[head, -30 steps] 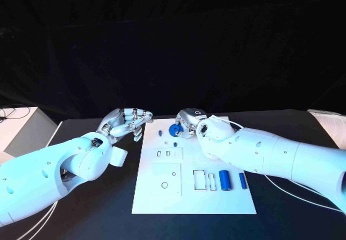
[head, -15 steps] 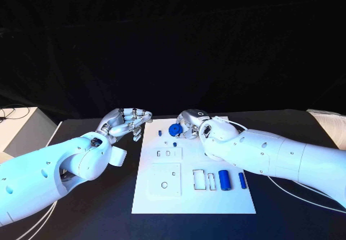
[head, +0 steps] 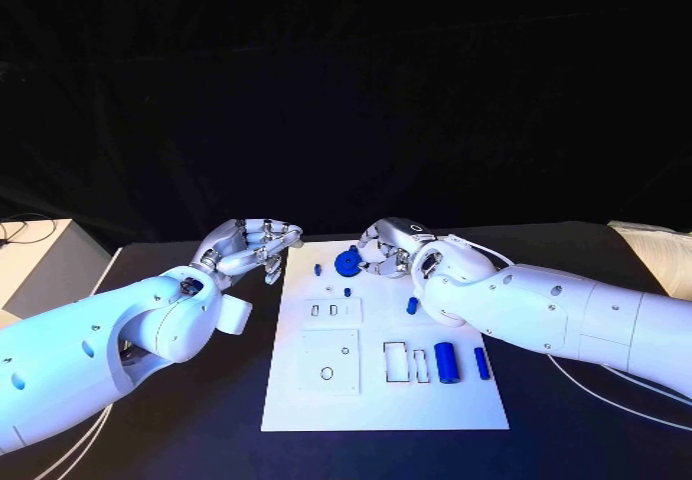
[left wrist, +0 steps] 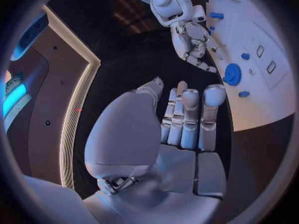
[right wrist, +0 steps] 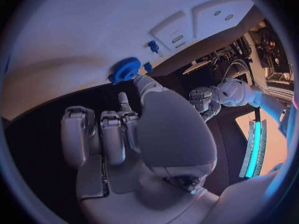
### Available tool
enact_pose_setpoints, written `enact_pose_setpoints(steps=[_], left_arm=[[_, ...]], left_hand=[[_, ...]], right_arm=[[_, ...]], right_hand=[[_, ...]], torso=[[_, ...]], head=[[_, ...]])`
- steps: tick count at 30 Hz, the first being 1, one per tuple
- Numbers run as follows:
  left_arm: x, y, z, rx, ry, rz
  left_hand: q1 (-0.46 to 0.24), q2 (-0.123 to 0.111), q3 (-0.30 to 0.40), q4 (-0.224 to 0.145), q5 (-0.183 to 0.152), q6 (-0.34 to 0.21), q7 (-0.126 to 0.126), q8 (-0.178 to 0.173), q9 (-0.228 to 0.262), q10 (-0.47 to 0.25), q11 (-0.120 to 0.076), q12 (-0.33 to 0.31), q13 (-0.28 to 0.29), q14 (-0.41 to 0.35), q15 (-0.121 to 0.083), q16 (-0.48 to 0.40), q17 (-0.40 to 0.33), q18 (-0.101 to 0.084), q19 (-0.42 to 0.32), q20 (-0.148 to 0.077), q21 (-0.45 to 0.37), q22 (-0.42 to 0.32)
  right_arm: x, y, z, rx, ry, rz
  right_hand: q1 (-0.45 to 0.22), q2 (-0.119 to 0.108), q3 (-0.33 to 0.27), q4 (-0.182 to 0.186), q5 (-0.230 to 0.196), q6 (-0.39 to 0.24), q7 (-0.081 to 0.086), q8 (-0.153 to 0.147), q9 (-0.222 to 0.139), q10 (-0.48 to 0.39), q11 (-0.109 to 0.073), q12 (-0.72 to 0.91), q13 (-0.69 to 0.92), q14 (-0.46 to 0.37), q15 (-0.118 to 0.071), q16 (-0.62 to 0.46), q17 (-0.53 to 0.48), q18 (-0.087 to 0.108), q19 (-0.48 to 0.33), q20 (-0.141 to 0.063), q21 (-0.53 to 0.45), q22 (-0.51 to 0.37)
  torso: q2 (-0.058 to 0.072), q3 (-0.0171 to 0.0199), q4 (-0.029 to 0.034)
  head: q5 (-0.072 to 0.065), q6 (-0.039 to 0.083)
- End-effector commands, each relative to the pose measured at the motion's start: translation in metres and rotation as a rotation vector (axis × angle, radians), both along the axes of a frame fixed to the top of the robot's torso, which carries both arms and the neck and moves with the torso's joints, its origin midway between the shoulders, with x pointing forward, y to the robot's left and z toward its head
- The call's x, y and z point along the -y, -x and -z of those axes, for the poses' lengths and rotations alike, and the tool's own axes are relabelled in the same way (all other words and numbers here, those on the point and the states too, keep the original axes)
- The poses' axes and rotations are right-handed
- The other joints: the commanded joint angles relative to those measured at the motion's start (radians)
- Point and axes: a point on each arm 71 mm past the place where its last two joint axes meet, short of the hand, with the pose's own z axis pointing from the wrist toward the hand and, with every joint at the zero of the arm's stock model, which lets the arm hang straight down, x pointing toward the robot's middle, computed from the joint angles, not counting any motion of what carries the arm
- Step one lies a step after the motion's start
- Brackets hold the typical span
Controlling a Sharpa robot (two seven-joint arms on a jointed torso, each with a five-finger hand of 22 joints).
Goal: Assemble the parts on the task board
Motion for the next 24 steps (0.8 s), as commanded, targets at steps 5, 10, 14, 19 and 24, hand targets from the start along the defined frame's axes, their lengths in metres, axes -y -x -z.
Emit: enact_pose_setpoints(steps=[5, 10, 14, 19, 24], left_arm=[[0.0038, 0.0003, -0.0011, 0.005, 0.009, 0.021], [0.0038, 0.0003, -0.0011, 0.005, 0.009, 0.021], [0.004, 0.0003, -0.0011, 0.005, 0.009, 0.022], [0.0048, -0.0003, -0.0006, 0.004, 0.01, 0.023], [0.0047, -0.0006, -0.0004, 0.004, 0.01, 0.022]], left_hand=[[-0.002, 0.005, 0.004, 0.0, 0.003, -0.008, 0.0, -0.004, 0.001, -0.006, -0.001, 0.001, 0.001, -0.005, -0.001, -0.007, -0.001, -0.007, -0.005, 0.001, -0.001, -0.001], [-0.002, 0.005, 0.004, 0.0, 0.003, -0.008, 0.0, -0.004, 0.001, -0.006, -0.001, 0.001, 0.001, -0.005, -0.001, -0.007, -0.001, -0.007, -0.005, 0.001, -0.001, -0.001], [-0.002, 0.005, 0.005, 0.0, 0.003, -0.008, 0.0, -0.004, 0.001, -0.006, -0.001, 0.001, 0.001, -0.004, -0.001, -0.007, 0.0, -0.007, -0.005, 0.001, -0.001, 0.0], [-0.002, 0.005, 0.005, 0.0, 0.003, -0.008, 0.0, -0.004, 0.002, -0.006, -0.001, 0.001, 0.002, -0.004, -0.001, -0.006, 0.001, -0.007, -0.005, 0.001, 0.0, 0.002], [-0.002, 0.006, 0.006, -0.001, 0.003, -0.008, 0.0, -0.004, 0.002, -0.007, -0.001, 0.001, 0.002, -0.004, -0.001, -0.006, 0.002, -0.007, -0.005, 0.001, 0.0, 0.002]], right_arm=[[-0.0094, -0.0014, 0.0091, -0.127, 0.039, -0.042], [-0.012, -0.0044, 0.0111, -0.145, 0.056, -0.032], [-0.0133, -0.0071, 0.0122, -0.15, 0.066, -0.019], [-0.0158, -0.0086, 0.0122, -0.143, 0.071, -0.01], [-0.0161, -0.0088, 0.0123, -0.141, 0.076, -0.006]], right_hand=[[-0.007, -0.01, 0.038, -0.002, -0.003, -0.032, -0.002, -0.023, -0.013, 0.081, -0.01, 0.014, 0.24, 0.105, -0.011, 0.004, 0.255, -0.013, 0.048, -0.013, 0.016, 0.146], [-0.009, -0.012, 0.041, -0.002, -0.004, -0.047, -0.003, -0.026, -0.019, 0.082, -0.01, 0.016, 0.241, 0.106, -0.011, 0.005, 0.257, -0.013, 0.049, -0.013, 0.018, 0.148], [-0.013, -0.013, 0.044, -0.001, -0.003, -0.059, -0.002, -0.029, -0.023, 0.082, -0.01, 0.016, 0.241, 0.106, -0.011, 0.005, 0.256, -0.013, 0.05, -0.014, 0.019, 0.149], [-0.017, -0.014, 0.046, 0.0, -0.002, -0.065, -0.002, -0.03, -0.026, 0.082, -0.01, 0.015, 0.24, 0.106, -0.011, 0.005, 0.257, -0.013, 0.05, -0.014, 0.019, 0.149], [-0.018, -0.015, 0.047, 0.0, 0.0, -0.061, -0.002, -0.03, -0.024, 0.082, -0.009, 0.016, 0.241, 0.106, -0.011, 0.005, 0.257, -0.014, 0.05, -0.014, 0.019, 0.149]], torso=[[0.001, -0.0015, 0.0024], [0.001, -0.0017, 0.0009], [0.001, -0.0026, 0.0006], [0.002, -0.0026, 0.001], [0.001, -0.0033, -0.0001]], head=[[-0.001, -0.001], [0.001, -0.004], [0.002, -0.005], [0.001, -0.006], [0.003, -0.009]])
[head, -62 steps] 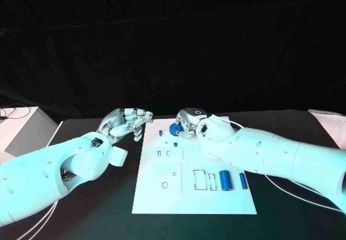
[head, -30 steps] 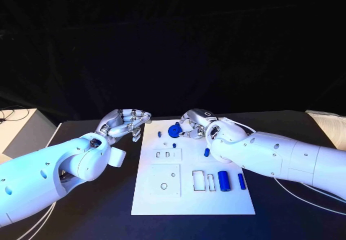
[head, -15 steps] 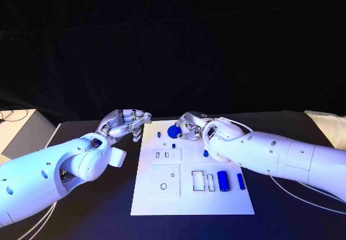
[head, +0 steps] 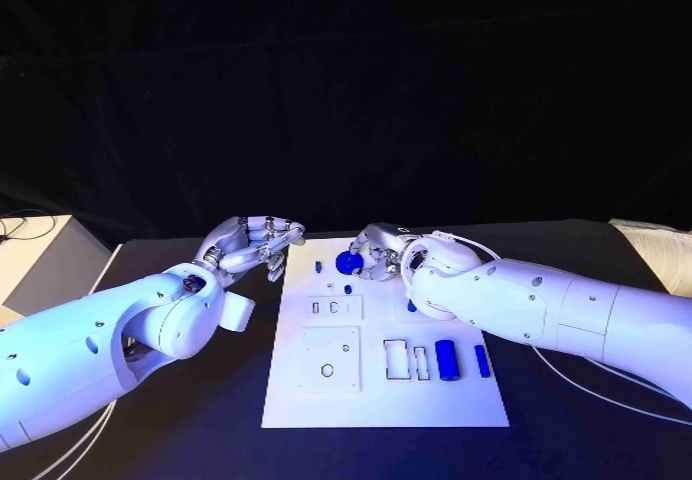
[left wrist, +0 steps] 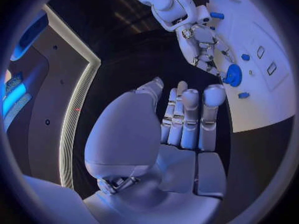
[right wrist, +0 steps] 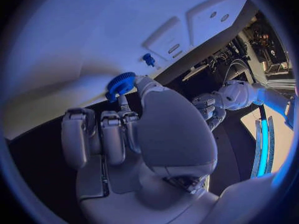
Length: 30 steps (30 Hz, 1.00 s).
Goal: Assemble the parts on the task board
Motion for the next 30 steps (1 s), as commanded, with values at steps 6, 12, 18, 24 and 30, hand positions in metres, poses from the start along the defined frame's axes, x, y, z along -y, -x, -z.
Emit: enact_pose_setpoints(steps=[6, 12, 18, 24, 30], left_arm=[[0.002, 0.0, -0.001, 0.005, 0.007, 0.017], [0.001, 0.0, -0.001, 0.006, 0.007, 0.016], [0.0, 0.0, -0.001, 0.006, 0.007, 0.011], [-0.001, -0.001, 0.0, 0.004, 0.008, 0.015], [-0.001, -0.002, 0.002, -0.004, 0.007, 0.021]], left_hand=[[-0.002, 0.006, 0.006, -0.001, 0.003, -0.008, 0.0, -0.004, 0.001, -0.007, -0.001, 0.001, 0.001, -0.004, -0.001, -0.006, 0.002, -0.007, -0.006, 0.001, 0.0, 0.002], [-0.002, 0.006, 0.006, -0.001, 0.003, -0.008, 0.0, -0.004, 0.001, -0.007, -0.001, 0.001, 0.001, -0.004, -0.001, -0.006, 0.002, -0.007, -0.006, 0.001, 0.0, 0.002], [-0.002, 0.004, 0.008, -0.001, 0.003, -0.01, 0.002, -0.005, 0.003, -0.012, 0.001, 0.002, 0.003, -0.066, 0.002, -0.081, -0.082, 0.008, -0.064, 0.003, -0.051, -0.085], [-0.004, -0.001, 0.012, -0.001, 0.002, -0.018, 0.011, -0.005, 0.01, -0.039, 0.011, -0.005, 0.003, -0.133, 0.013, -0.189, -0.147, 0.031, -0.173, 0.015, -0.185, -0.252], [-0.007, -0.001, 0.012, -0.002, 0.002, -0.031, 0.021, -0.006, 0.014, -0.052, 0.02, -0.003, 0.0, -0.154, 0.022, -0.279, -0.195, 0.032, -0.177, 0.024, -0.273, -0.313]], right_arm=[[0.003, 0.0, 0.001, -0.003, 0.023, 0.006], [0.009, 0.003, -0.006, 0.07, -0.038, 0.006], [0.025, 0.008, -0.02, 0.141, -0.205, 0.022], [0.056, 0.006, -0.04, 0.102, -0.426, 0.099], [0.098, 0.001, -0.049, 0.025, -0.641, 0.189]], right_hand=[[-0.01, -0.006, 0.009, 0.002, 0.0, 0.013, 0.002, -0.003, 0.006, 0.083, -0.009, 0.005, 0.241, 0.103, -0.007, 0.005, 0.257, -0.014, 0.05, -0.006, 0.005, 0.151], [-0.013, -0.012, 0.017, -0.001, 0.003, 0.032, 0.004, 0.004, 0.008, 0.083, -0.007, 0.004, 0.241, 0.103, -0.006, 0.004, 0.256, -0.014, 0.05, -0.005, 0.005, 0.151], [-0.011, -0.024, 0.034, -0.013, -0.006, 0.053, 0.005, 0.014, 0.009, 0.07, -0.006, -0.009, 0.229, 0.098, -0.005, -0.002, 0.236, -0.005, 0.034, -0.004, -0.027, 0.121], [-0.014, -0.05, 0.114, -0.054, -0.004, 0.068, 0.016, 0.018, 0.0, -0.1, 0.0, -0.204, 0.06, 0.017, -0.001, -0.133, -0.053, 0.069, -0.124, 0.002, -0.355, -0.172], [0.006, -0.049, 0.279, -0.163, -0.014, 0.061, 0.031, 0.037, -0.001, -0.429, 0.025, -1.02, -0.65, -0.233, 0.015, -0.894, -0.763, 0.137, -0.358, 0.007, -0.979, -0.674]], torso=[[-0.002, 0.0011, -0.0017], [-0.003, 0.0012, -0.0012], [-0.005, 0.0032, -0.0069], [-0.006, 0.005, -0.0069], [-0.012, 0.0074, -0.0136]], head=[[0.004, -0.003], [0.007, -0.002], [0.013, -0.002], [0.006, 0.004], [-0.001, 0.008]])
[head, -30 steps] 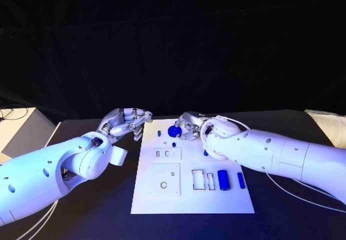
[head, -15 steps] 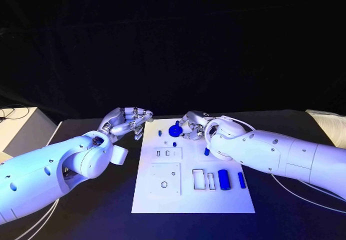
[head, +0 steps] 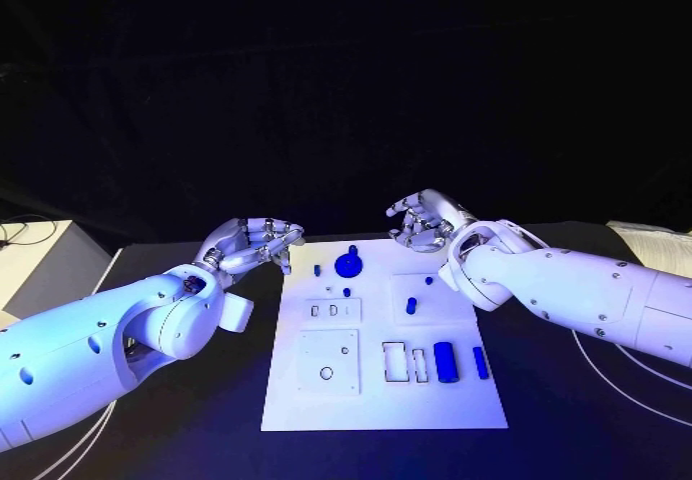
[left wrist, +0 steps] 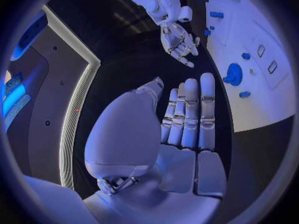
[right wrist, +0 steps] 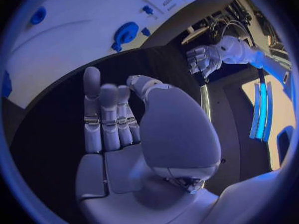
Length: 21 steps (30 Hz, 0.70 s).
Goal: Assemble the parts on the task board
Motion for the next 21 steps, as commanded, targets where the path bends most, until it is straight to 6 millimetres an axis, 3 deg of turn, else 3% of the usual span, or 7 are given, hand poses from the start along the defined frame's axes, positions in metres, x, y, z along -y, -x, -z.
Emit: enact_pose_setpoints(steps=[1, 3, 5, 9, 12, 19, 21], left_arm=[[0.003, 0.0, 0.0, -0.001, 0.011, 0.029], [0.003, 0.0, 0.0, -0.005, 0.01, 0.034], [0.003, 0.0, 0.001, -0.009, 0.008, 0.038], [0.003, 0.001, 0.003, -0.021, 0.004, 0.05], [0.003, 0.001, 0.004, -0.027, 0.001, 0.056], [0.006, 0.003, 0.007, -0.03, -0.041, 0.099], [0.007, 0.004, 0.007, -0.031, -0.051, 0.111]], left_hand=[[-0.006, -0.001, 0.006, -0.002, 0.003, -0.008, -0.002, 0.0, 0.002, -0.008, 0.0, -0.002, -0.001, -0.004, 0.001, -0.025, -0.013, 0.013, 0.002, 0.001, -0.026, -0.019], [-0.005, -0.002, 0.006, -0.002, 0.003, -0.01, -0.001, 0.001, 0.004, -0.01, 0.001, 0.0, -0.001, -0.004, 0.002, -0.057, -0.028, 0.013, 0.009, 0.001, -0.061, -0.044], [-0.004, -0.002, 0.007, -0.002, 0.003, -0.012, 0.0, 0.001, 0.006, -0.012, 0.002, 0.001, -0.002, 0.001, 0.002, -0.1, -0.049, 0.013, 0.02, 0.0, -0.1, -0.073], [0.003, -0.003, 0.011, -0.002, 0.002, -0.017, 0.001, 0.003, 0.013, -0.015, 0.002, 0.003, -0.006, 0.045, 0.001, -0.226, -0.098, 0.013, 0.082, -0.005, -0.214, -0.161], [0.004, -0.003, 0.012, -0.002, 0.003, -0.017, 0.001, 0.004, 0.016, -0.014, 0.001, 0.003, -0.008, 0.064, 0.0, -0.278, -0.107, 0.013, 0.115, -0.007, -0.265, -0.201], [0.003, -0.005, 0.01, -0.002, 0.003, -0.018, 0.001, 0.004, 0.017, -0.014, 0.001, 0.003, -0.009, 0.089, -0.002, -0.298, -0.102, 0.012, 0.145, -0.009, -0.289, -0.222], [0.002, -0.005, 0.009, -0.002, 0.003, -0.018, 0.001, 0.004, 0.018, -0.014, 0.001, 0.004, -0.01, 0.096, -0.003, -0.297, -0.098, 0.012, 0.153, -0.01, -0.29, -0.224]], right_arm=[[0.019, -0.001, -0.003, -0.053, -0.251, 0.033], [0.036, -0.002, -0.004, -0.079, -0.295, 0.061], [0.045, -0.002, -0.003, -0.094, -0.309, 0.077], [0.065, 0.0, -0.001, -0.129, -0.321, 0.095], [0.076, 0.002, -0.001, -0.134, -0.309, 0.09], [0.097, 0.008, -0.002, -0.09, -0.179, 0.061], [0.1, 0.009, 0.0, -0.091, -0.12, 0.048]], right_hand=[[0.033, 0.027, 0.023, -0.077, -0.022, -0.009, 0.012, 0.005, -0.003, -0.007, 0.002, -0.177, -0.173, -0.021, 0.014, -0.209, -0.089, 0.006, -0.036, 0.006, -0.087, -0.064], [0.079, 0.057, 0.061, -0.139, -0.133, -0.014, 0.028, 0.005, -0.006, 0.011, 0.011, -0.285, -0.281, -0.032, 0.02, -0.319, -0.141, -0.002, -0.073, 0.007, -0.117, -0.08], [0.084, 0.067, 0.106, -0.173, -0.166, -0.017, 0.037, 0.004, -0.011, 0.047, 0.017, -0.379, -0.375, -0.047, 0.032, -0.407, -0.185, 0.002, -0.086, 0.012, -0.166, -0.123], [0.07, 0.079, 0.138, -0.235, -0.173, -0.028, 0.044, 0.007, -0.02, 0.103, 0.038, -0.532, -0.538, -0.054, 0.048, -0.53, -0.252, 0.008, -0.057, 0.035, -0.31, -0.277], [0.062, 0.09, 0.121, -0.249, -0.17, -0.024, 0.043, 0.013, -0.023, 0.118, 0.035, -0.567, -0.584, -0.044, 0.049, -0.558, -0.269, 0.01, 0.002, 0.025, -0.317, -0.307], [-0.056, 0.033, -0.058, -0.205, -0.112, 0.035, -0.027, 0.046, -0.02, 0.362, -0.057, -0.449, -0.514, 0.27, -0.041, -0.35, -0.146, 0.01, 0.321, -0.046, -0.155, -0.255], [-0.079, 0.011, -0.054, -0.188, -0.102, 0.037, -0.042, 0.048, -0.023, 0.375, -0.075, -0.356, -0.404, 0.261, -0.058, -0.081, 0.045, -0.037, 0.394, -0.063, 0.176, 0.047]], torso=[[-0.004, 0.0028, -0.0047], [-0.006, 0.0047, -0.0059], [-0.006, 0.0056, -0.007], [-0.008, 0.0091, -0.0101], [-0.009, 0.0093, -0.0119], [-0.006, 0.009, -0.0089], [-0.006, 0.0087, -0.0096]], head=[[-0.005, 0.002], [-0.01, 0.003], [-0.014, 0.005], [-0.026, 0.005], [-0.034, 0.004], [-0.058, 0.005], [-0.061, 0.004]])
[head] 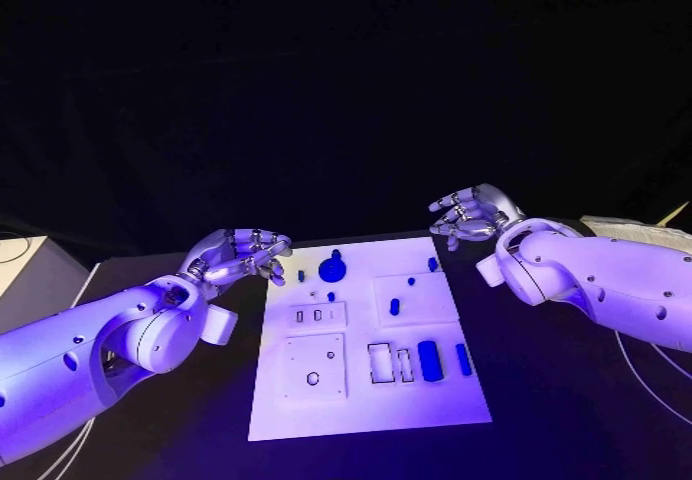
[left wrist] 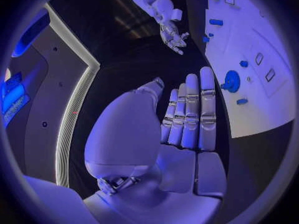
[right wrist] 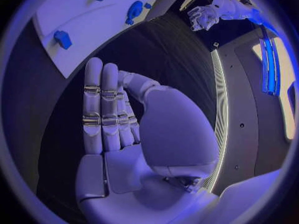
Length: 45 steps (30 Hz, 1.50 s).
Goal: Assemble the parts on the task board
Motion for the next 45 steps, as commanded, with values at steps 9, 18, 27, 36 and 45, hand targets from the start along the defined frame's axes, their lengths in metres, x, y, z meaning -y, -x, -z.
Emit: enact_pose_setpoints(steps=[9, 18, 27, 36, 45], left_arm=[[0.008, 0.004, 0.002, -0.004, -0.045, 0.084], [0.008, 0.006, 0.009, -0.015, -0.045, 0.085], [0.007, 0.006, 0.011, -0.015, -0.044, 0.081], [0.007, 0.007, 0.011, -0.015, -0.044, 0.08], [0.006, 0.006, 0.011, -0.017, -0.046, 0.078]], left_hand=[[-0.002, -0.002, -0.004, 0.002, 0.002, -0.006, 0.0, 0.003, 0.002, -0.005, -0.006, 0.005, -0.002, 0.039, -0.005, 0.045, 0.048, 0.012, 0.049, -0.005, 0.019, 0.007], [-0.005, -0.001, -0.007, 0.002, 0.003, -0.008, -0.002, 0.001, 0.003, -0.009, -0.007, 0.005, -0.004, 0.037, -0.006, 0.111, 0.103, 0.01, 0.056, -0.009, 0.064, 0.035], [-0.005, -0.001, -0.008, 0.002, 0.003, -0.008, -0.002, 0.001, 0.003, -0.011, -0.006, 0.005, -0.004, 0.031, -0.006, 0.128, 0.117, 0.01, 0.051, -0.009, 0.079, 0.045], [-0.005, -0.001, -0.008, 0.002, 0.003, -0.009, -0.002, 0.001, 0.003, -0.011, -0.006, 0.006, -0.004, 0.03, -0.006, 0.131, 0.119, 0.01, 0.049, -0.009, 0.082, 0.047], [-0.005, 0.0, -0.008, 0.002, 0.003, -0.009, -0.002, 0.001, 0.004, -0.012, -0.006, 0.006, -0.004, 0.028, -0.006, 0.136, 0.124, 0.01, 0.047, -0.009, 0.087, 0.051]], right_arm=[[0.003, 0.003, 0.015, 0.009, 0.413, -0.164], [0.004, 0.0, 0.027, 0.016, 0.617, -0.212], [0.001, 0.001, 0.042, -0.035, 0.685, -0.265], [-0.001, -0.002, 0.045, -0.042, 0.685, -0.251], [-0.001, -0.005, 0.046, -0.023, 0.673, -0.206]], right_hand=[[-0.07, -0.004, -0.043, 0.066, 0.023, 0.014, 0.014, 0.023, 0.004, 0.216, -0.013, 1.306, 1.247, 0.103, 0.035, 0.961, 1.004, -0.142, 0.092, 0.024, 0.924, 0.893], [-0.058, -0.006, -0.067, 0.066, 0.001, 0.0, 0.002, 0.011, 0.007, 0.216, -0.021, 1.306, 1.247, 0.103, 0.03, 0.961, 1.004, -0.154, 0.108, 0.036, 0.979, 0.947], [-0.036, -0.003, -0.126, 0.071, -0.022, -0.052, 0.003, -0.021, 0.002, 0.216, -0.02, 1.306, 1.247, 0.103, 0.031, 0.961, 1.004, -0.153, 0.106, 0.039, 0.979, 0.947], [-0.01, 0.017, -0.171, 0.086, -0.017, -0.054, 0.014, -0.024, 0.006, 0.216, -0.01, 1.306, 1.247, 0.103, 0.04, 0.961, 1.004, -0.153, 0.106, 0.047, 0.98, 0.948], [-0.007, 0.04, -0.158, 0.102, 0.006, -0.035, 0.019, -0.014, 0.013, 0.216, -0.005, 1.306, 1.247, 0.103, 0.044, 0.961, 1.004, -0.155, 0.108, 0.052, 0.985, 0.954]], torso=[[0.001, -0.0009, 0.0022], [0.002, -0.0034, 0.007], [0.001, -0.0028, 0.006], [0.001, -0.0031, 0.0057], [0.001, -0.0025, 0.0053]], head=[[-0.025, -0.003], [-0.031, -0.004], [-0.029, -0.013], [-0.022, -0.017], [-0.021, -0.02]])
